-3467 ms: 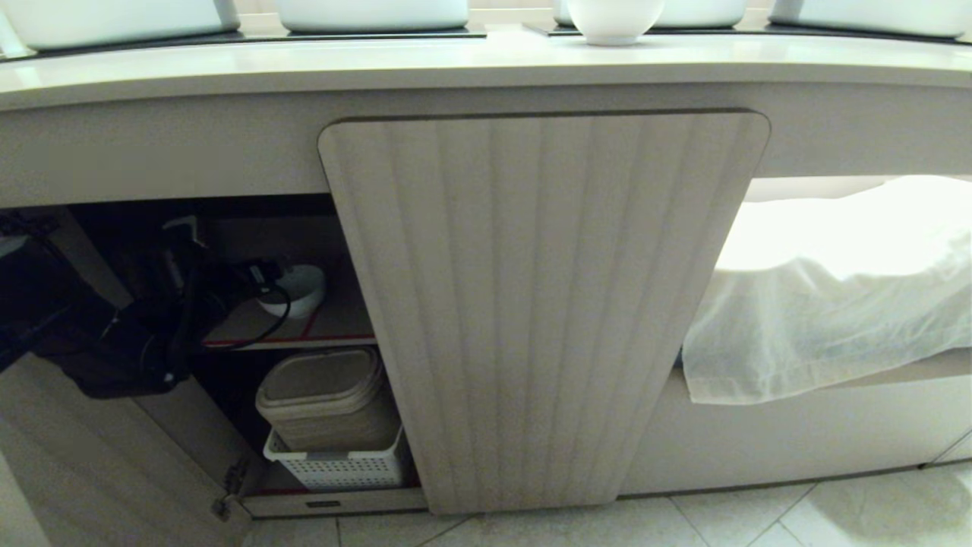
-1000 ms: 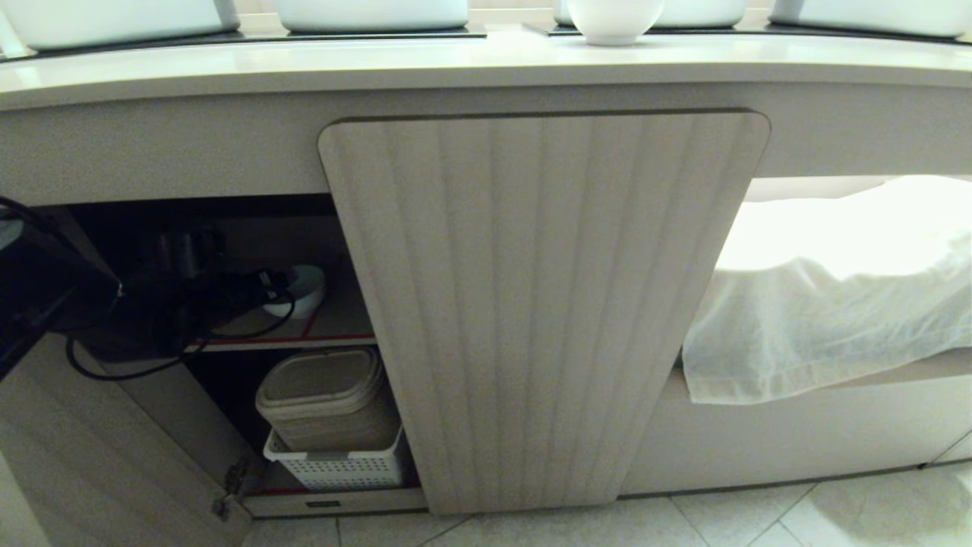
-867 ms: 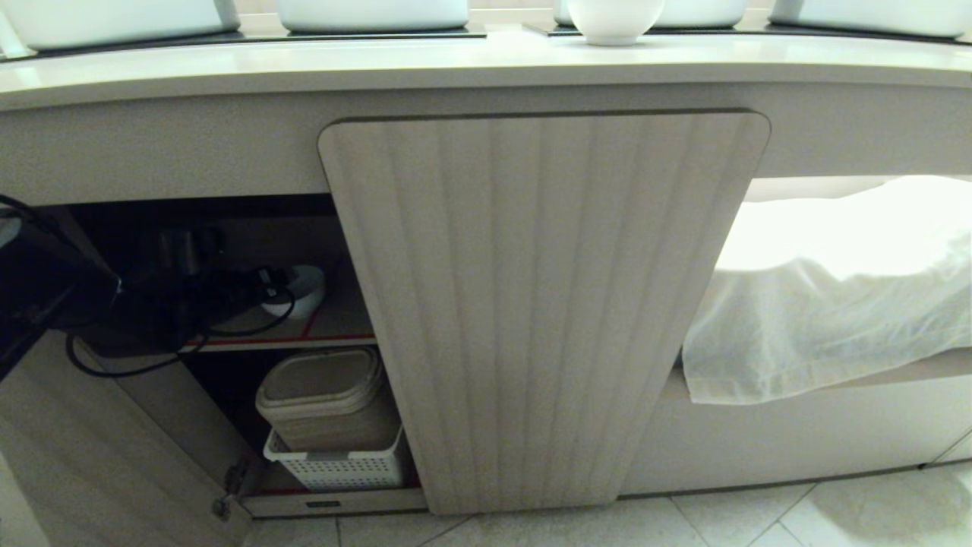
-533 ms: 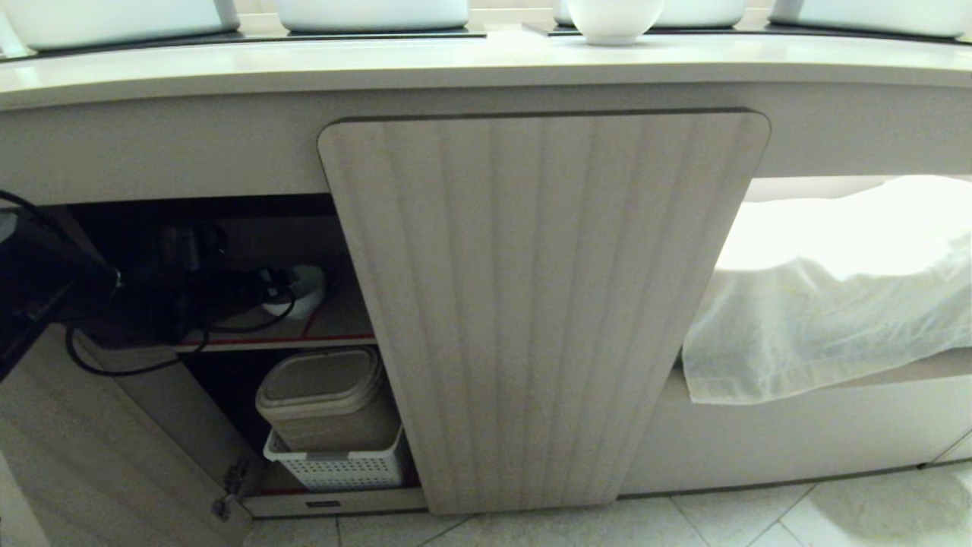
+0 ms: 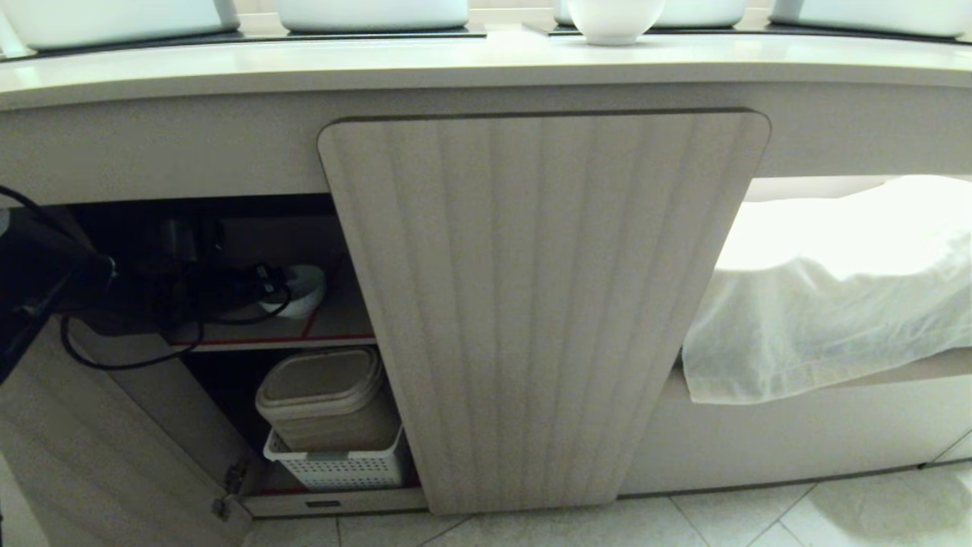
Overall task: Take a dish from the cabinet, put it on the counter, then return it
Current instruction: Take the bowl from the cabinet
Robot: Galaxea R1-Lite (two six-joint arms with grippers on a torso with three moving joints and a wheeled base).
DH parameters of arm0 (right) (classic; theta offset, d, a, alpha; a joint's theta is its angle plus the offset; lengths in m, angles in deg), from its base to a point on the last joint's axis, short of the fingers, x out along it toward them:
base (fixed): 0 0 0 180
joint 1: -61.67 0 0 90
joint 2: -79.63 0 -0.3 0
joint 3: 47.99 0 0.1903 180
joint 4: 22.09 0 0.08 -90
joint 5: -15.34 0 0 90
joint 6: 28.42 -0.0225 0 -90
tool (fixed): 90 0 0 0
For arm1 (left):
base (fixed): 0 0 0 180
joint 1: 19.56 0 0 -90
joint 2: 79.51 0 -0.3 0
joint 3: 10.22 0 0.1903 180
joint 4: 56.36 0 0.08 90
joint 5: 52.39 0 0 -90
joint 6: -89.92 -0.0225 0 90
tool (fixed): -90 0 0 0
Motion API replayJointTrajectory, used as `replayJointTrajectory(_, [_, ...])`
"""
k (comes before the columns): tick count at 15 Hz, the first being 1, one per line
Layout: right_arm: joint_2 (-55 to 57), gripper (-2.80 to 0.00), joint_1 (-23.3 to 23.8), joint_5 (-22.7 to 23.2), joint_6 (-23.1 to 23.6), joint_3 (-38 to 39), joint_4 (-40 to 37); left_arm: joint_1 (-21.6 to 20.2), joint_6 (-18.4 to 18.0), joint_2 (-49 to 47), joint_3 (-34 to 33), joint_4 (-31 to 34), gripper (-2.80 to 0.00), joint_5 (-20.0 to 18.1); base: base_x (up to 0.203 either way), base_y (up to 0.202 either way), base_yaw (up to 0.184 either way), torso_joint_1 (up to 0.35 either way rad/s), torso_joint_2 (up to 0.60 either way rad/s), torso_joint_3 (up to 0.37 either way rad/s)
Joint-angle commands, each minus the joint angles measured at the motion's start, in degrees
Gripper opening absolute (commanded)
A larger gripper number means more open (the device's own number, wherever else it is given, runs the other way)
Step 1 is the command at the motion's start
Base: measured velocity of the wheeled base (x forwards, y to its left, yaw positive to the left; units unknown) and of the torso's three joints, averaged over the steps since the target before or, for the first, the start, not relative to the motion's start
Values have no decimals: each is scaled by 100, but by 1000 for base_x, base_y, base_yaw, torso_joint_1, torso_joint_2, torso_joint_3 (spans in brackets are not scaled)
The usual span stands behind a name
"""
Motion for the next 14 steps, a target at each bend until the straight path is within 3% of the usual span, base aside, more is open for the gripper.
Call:
replayJointTrajectory(1, [-1, -280, -1, -1, -4, 3, 2, -61, 5, -46, 144, 149, 0, 0, 0, 0, 0, 0, 0, 0])
replayJointTrajectory(11, [-1, -280, -1, -1, -3, 5, 2, -54, -1, -117, 707, 1065, 0, 0, 0, 0, 0, 0, 0, 0])
replayJointTrajectory(14, [-1, -280, -1, -1, -4, -3, 9, -45, -10, -126, 691, 1085, 0, 18, 0, 0, 0, 0, 0, 0])
